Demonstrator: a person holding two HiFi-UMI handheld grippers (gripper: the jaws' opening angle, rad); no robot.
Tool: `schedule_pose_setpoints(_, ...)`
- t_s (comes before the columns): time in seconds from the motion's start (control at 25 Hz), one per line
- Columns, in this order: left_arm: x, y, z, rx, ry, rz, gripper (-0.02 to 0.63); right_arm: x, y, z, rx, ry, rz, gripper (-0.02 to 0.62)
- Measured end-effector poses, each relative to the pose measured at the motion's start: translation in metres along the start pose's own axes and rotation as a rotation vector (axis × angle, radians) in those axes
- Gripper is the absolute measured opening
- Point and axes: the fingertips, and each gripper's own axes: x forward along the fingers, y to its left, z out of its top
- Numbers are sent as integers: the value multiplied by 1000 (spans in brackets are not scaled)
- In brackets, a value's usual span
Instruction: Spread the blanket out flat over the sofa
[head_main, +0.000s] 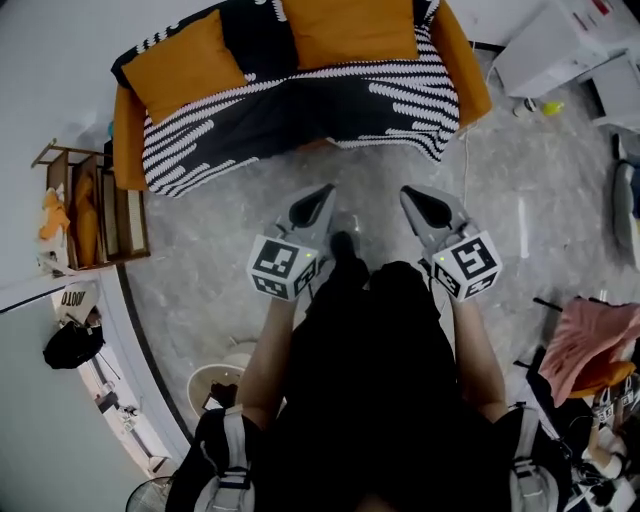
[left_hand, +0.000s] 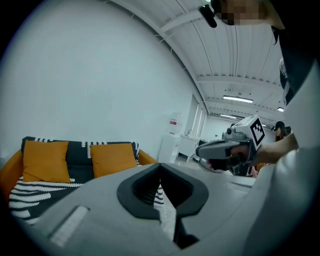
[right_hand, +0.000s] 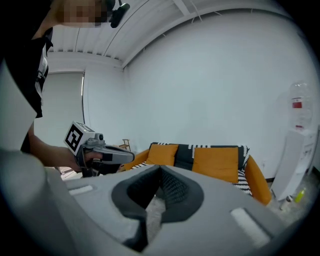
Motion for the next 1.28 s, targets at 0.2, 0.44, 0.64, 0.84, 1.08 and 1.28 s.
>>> schedule_pose_setpoints(0.2, 20, 30, -15, -17, 35, 13, 12, 21, -13, -8, 11, 36, -23, 5)
schedule_pose_setpoints(0.44, 48, 53, -33, -41, 69, 45, 12, 42, -41, -16, 17, 53, -13, 4)
schedule_pose_setpoints(0.64, 84, 63, -49, -63, 98, 91, 14, 58, -84, -33, -8, 86, 22, 5)
schedule_pose_setpoints(0.84, 131, 75, -67, -92, 135, 166, 14, 78, -144, -66, -17, 146, 62, 5)
schedule_pose_setpoints(1.08, 207, 96, -94, -141, 192, 246, 14, 121, -235, -117, -18, 234, 136, 6)
schedule_pose_setpoints(1.28, 266, 100, -126, -178, 224, 288, 14, 151, -303, -170, -30, 308, 173, 57)
